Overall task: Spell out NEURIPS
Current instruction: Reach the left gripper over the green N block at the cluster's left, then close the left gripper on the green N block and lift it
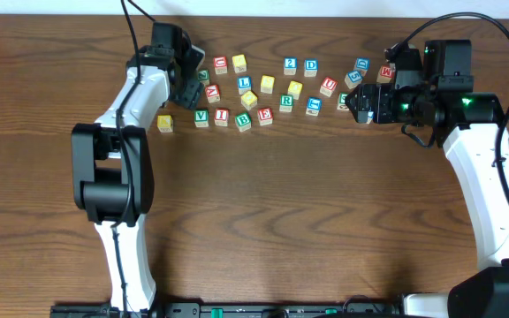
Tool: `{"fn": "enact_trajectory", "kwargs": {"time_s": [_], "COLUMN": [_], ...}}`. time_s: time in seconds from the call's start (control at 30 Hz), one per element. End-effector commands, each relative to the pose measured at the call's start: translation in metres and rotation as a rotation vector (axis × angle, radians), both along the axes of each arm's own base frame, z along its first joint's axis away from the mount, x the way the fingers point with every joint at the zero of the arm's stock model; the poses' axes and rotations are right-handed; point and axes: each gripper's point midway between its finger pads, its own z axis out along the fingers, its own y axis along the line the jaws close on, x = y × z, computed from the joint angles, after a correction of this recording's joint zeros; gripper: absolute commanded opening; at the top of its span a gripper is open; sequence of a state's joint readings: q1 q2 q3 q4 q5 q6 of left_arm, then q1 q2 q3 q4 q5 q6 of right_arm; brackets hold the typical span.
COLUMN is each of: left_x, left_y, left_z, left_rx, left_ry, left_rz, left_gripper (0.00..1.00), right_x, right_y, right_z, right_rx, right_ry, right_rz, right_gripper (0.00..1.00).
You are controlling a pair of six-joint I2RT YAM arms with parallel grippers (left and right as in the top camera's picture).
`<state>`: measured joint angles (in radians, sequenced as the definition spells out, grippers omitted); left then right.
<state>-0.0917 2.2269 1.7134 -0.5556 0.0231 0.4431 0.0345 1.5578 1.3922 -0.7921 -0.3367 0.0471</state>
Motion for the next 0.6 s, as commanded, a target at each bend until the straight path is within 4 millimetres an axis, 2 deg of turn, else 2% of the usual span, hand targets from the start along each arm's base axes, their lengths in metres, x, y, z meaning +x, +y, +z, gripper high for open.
{"fn": "enact_trajectory", "kwargs": {"time_s": [0.0,0.13,0.2,0.33,0.57], "left_x": [-0.001,0.0005,0.0005,0.0006,0.0005], "left_y": [0.0036,0.0035,0.0035,0.0035,0.0036], "left_z": [-0.0134,-0.0127,-0.0127,-0.0127,-0.0127], "left_rx": [0.003,0.002,0.002,-0.019,-0.059], "left_ry": [0.022,0.015,0.016,0.015,0.016], "left_rz": [0.017,0.017,0.017,0.066,0.158], "left_gripper": [0.65,0.55,0.46,0.45,0.36], "right_x": [0.0036,0.0036,0.0036,0.0036,0.0036], "right_y": [-0.0035,-0.0035,-0.0036,-0.0035,-0.0035], "right_z": [0.0065,0.0066,0.0065,0.0066,0.0065], "right_rx": [-0.01,-0.01,-0.01,-0.01,-0.01], "right_ry": [-0.02,-0.021,-0.02,-0.021,-0.02], "right_rz": [-0.001,-0.001,-0.001,-0.001,-0.001], "right_gripper": [0.99,0.99,0.99,0.99,0.99]}}
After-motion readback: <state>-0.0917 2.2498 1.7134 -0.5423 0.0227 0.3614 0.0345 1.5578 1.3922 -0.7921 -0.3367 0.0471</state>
